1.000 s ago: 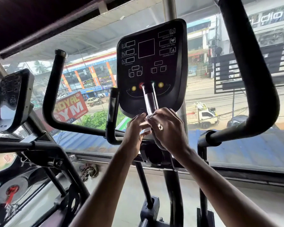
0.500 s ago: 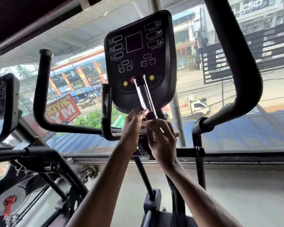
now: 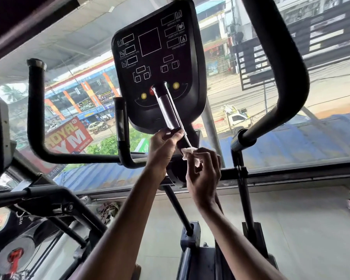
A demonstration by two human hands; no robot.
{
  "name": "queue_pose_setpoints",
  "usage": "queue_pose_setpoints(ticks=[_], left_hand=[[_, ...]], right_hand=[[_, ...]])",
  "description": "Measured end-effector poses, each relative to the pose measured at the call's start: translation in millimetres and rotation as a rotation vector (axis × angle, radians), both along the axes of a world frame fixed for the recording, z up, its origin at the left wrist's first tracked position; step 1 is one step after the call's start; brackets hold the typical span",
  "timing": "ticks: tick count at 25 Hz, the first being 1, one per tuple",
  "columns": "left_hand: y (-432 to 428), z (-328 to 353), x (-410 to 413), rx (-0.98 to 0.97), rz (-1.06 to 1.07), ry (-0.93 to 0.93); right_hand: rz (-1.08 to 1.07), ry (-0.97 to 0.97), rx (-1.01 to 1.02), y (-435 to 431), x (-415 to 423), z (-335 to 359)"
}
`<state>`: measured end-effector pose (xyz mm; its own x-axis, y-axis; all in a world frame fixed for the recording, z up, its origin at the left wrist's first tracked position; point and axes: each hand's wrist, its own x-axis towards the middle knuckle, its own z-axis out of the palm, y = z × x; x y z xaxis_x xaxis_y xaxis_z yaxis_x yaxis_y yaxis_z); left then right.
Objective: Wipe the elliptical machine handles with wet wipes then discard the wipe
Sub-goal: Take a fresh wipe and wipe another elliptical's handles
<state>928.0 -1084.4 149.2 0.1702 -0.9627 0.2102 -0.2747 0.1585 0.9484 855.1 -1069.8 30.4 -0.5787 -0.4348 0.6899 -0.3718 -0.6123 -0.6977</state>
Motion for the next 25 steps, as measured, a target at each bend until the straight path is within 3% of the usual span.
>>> queue_pose_setpoints(ticks=[5,12,16,20,25], left_hand=[[-3,-6,-1,-0.005,0.044,-0.091],[-4,-5,-4,0.039,0.041,-0.095],[-3,-11,-10,0.014,0.092,-0.052],[-3,-18,-19,-0.022,0.161,-0.019],[-3,-23,-26,-0.083,0.210,0.009]], right_hand=[[0.174,-0.326,0.100,3,28,-2],[0.447,-1.150,0.369,1,28,3],[0.477,-1.178,0.362,1,28,3],[0.438,-1.234,0.487,-29,10,-11],[0.491,-1.058,0.358,-8,13,-11]])
